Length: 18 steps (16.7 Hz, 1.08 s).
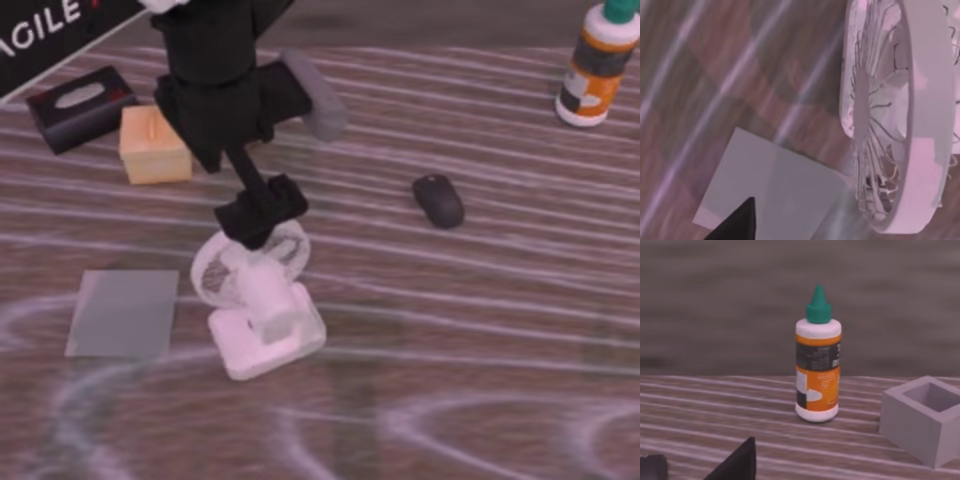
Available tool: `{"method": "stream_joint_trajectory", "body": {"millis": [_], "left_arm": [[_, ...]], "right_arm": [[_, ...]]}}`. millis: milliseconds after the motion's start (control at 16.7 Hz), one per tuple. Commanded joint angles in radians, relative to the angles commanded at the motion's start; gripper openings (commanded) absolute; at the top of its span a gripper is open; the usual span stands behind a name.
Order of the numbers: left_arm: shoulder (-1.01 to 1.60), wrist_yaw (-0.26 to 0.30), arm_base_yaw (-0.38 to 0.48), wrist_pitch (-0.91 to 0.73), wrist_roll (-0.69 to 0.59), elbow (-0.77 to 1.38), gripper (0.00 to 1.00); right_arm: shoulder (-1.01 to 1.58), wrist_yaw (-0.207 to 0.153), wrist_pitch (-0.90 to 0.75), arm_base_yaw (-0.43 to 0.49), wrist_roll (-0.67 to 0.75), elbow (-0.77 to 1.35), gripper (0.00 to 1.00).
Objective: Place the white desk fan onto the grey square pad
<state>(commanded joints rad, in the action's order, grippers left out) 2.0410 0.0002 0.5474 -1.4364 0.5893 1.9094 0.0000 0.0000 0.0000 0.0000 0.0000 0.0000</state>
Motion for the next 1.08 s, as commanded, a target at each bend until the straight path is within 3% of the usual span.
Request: {"method": "stream_joint_trajectory", "body": {"millis": [420, 660, 1080], "left_arm": [[-0.001, 0.0, 0.002, 0.183, 0.002, -0.185, 1.0], [0.0, 0.0, 0.002, 0.193, 0.002, -0.195, 1.0], [0.0, 0.0, 0.002, 0.193, 0.002, -0.195, 0.47]], "right_arm": [[0.0, 0.0, 0.0, 0.0, 0.0, 0.0, 1.0], [0.0, 0.0, 0.0, 0.0, 0.0, 0.0, 1.0], [0.0, 0.0, 0.0, 0.0, 0.0, 0.0, 1.0]]}}
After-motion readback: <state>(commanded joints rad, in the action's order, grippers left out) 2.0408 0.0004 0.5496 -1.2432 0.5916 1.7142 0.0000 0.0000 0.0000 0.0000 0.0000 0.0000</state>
